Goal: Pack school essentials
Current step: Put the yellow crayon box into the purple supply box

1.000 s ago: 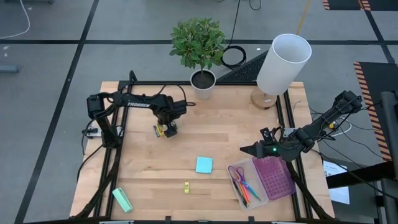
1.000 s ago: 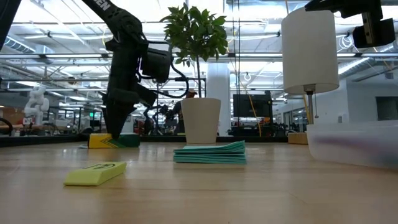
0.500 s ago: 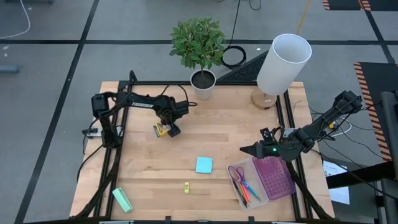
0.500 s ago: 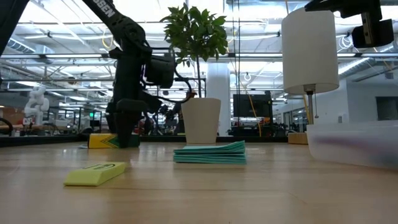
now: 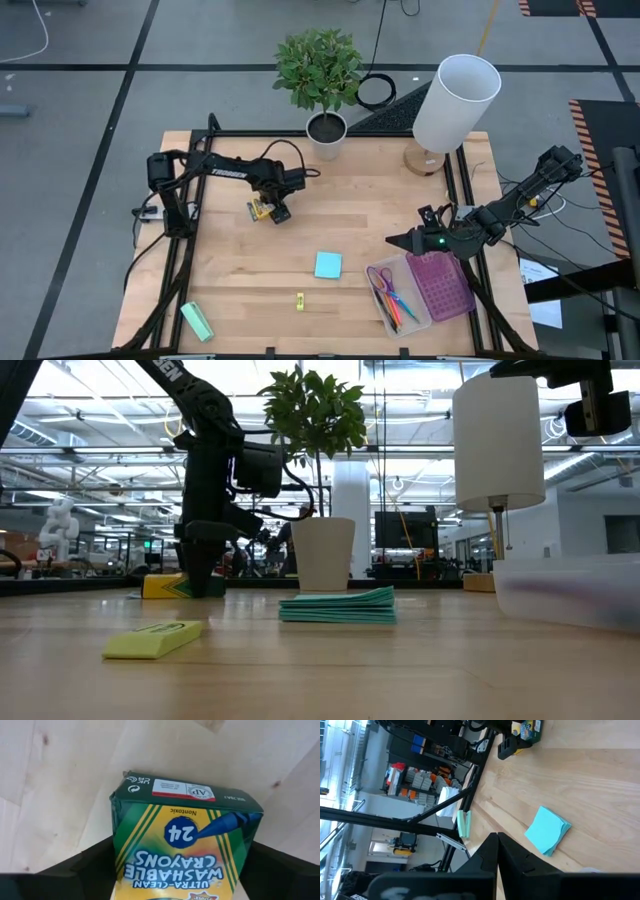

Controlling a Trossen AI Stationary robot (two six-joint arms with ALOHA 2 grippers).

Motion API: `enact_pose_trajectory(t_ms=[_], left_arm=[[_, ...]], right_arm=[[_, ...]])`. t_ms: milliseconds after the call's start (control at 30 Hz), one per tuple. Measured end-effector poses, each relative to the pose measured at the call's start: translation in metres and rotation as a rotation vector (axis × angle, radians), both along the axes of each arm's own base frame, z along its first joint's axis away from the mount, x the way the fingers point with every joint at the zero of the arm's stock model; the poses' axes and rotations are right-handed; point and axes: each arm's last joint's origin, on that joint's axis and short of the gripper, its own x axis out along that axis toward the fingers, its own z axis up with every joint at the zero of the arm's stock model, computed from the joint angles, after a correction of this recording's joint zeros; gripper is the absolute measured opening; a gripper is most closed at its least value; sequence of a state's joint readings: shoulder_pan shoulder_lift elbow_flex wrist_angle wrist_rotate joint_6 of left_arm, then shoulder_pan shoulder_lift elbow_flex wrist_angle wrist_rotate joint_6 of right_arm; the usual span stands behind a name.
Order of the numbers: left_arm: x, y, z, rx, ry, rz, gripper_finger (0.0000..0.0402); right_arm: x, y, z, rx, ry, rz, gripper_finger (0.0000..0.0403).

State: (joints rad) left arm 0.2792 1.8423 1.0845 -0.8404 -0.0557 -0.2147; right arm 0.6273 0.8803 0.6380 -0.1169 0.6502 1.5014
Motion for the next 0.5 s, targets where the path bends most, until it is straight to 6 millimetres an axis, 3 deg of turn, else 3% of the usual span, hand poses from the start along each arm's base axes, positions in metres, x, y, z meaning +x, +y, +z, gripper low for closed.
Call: enact_pose_trajectory(t_ms=[200,500], left_arm=[[0.0003,-0.0001,-0.0003,-0.002,-0.003,0.007,0.0309],[0.0003,0.0,-0.0007,-0.004,-0.004,0.008,0.0327]], right_arm=[[0.0,0.0,0.0,-0.003,0.0,0.001,0.0],[0.0,0.0,0.0,-0.002,0.0,0.001,0.0]])
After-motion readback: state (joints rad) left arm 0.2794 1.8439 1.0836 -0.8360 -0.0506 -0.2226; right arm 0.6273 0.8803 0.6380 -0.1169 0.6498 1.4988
